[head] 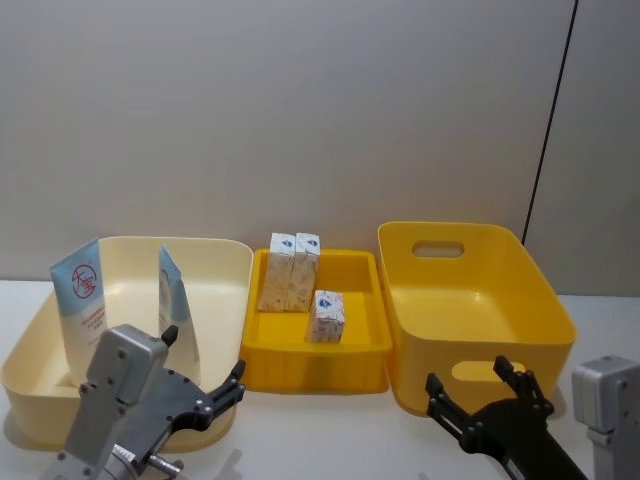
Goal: Bimanual collaborative sorting of washing and personal care products
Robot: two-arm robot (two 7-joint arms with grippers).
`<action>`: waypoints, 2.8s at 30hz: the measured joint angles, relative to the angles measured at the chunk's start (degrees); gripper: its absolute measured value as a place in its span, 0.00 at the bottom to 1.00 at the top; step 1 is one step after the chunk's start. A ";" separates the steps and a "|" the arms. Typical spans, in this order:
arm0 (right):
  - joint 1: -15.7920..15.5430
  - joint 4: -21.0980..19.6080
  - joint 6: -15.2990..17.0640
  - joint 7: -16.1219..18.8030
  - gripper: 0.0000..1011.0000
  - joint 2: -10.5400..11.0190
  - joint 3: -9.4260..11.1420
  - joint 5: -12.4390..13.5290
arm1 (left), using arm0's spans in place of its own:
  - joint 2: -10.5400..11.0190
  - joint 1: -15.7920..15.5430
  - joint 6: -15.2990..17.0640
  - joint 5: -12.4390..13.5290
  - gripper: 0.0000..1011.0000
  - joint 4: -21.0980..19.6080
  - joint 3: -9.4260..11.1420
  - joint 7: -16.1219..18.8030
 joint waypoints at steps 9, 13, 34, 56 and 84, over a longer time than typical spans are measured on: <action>0.00 0.00 0.00 0.00 0.99 0.00 0.00 0.00 | 0.00 0.00 0.00 0.00 0.99 0.00 0.00 0.00; 0.00 0.00 0.00 0.00 0.99 0.00 0.00 0.00 | 0.00 0.00 0.00 0.00 0.99 0.00 0.00 0.00; 0.00 0.00 0.00 0.00 0.99 0.00 0.00 0.00 | 0.00 0.00 0.00 0.00 0.99 0.00 0.00 0.00; 0.00 0.00 0.00 0.00 0.99 0.00 0.00 0.00 | 0.00 0.00 0.00 0.00 0.99 0.00 0.00 0.00; 15.56 1.43 17.01 2.44 0.99 -6.80 -5.60 0.69 | 0.00 0.00 0.00 0.00 0.99 0.00 0.00 0.00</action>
